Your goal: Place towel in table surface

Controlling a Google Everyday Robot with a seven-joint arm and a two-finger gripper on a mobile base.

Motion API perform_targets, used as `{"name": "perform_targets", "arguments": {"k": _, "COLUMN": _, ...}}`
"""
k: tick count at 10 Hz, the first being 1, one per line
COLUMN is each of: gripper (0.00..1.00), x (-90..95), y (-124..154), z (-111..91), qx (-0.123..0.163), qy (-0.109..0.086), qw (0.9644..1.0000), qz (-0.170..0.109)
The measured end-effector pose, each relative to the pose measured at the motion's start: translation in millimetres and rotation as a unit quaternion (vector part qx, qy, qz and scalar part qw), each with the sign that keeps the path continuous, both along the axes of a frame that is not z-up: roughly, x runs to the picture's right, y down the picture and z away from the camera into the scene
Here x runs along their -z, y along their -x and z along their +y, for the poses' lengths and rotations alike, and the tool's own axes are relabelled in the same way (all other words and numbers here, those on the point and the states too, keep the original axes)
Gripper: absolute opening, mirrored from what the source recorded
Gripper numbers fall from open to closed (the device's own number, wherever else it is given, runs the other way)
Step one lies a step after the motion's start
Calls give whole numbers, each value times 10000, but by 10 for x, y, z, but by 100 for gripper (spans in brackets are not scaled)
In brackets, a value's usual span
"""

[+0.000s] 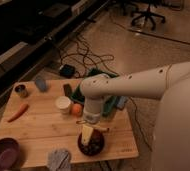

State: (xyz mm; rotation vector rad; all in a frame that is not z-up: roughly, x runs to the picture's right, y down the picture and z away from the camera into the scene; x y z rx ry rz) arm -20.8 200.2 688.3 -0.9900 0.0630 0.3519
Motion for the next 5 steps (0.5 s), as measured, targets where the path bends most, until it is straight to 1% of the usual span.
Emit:
{"name": "perform_targets", "arguments": {"k": 2, "gripper": 80, "x": 54, "y": 139, "z": -90, "qx": 331, "qy": -237, "qw": 9992, "qz": 15}}
{"name": "perform_targets", "arguments": {"k": 3, "gripper": 80, "x": 93, "y": 320, "z": -178, "qx": 589, "qy": -417, "qw": 9974, "qz": 5}}
{"name": "perform_targets", "arguments": {"k": 4, "gripper": 80, "x": 108, "y": 479, "z": -235, "qx": 770, "qy": -530, "qw": 9956, "qz": -8}}
{"name": "perform_targets", "arguments": {"k": 5, "gripper": 80, "x": 132, "y": 750, "z": -295, "qx": 997, "qy": -661, "qw": 9928, "qz": -63}}
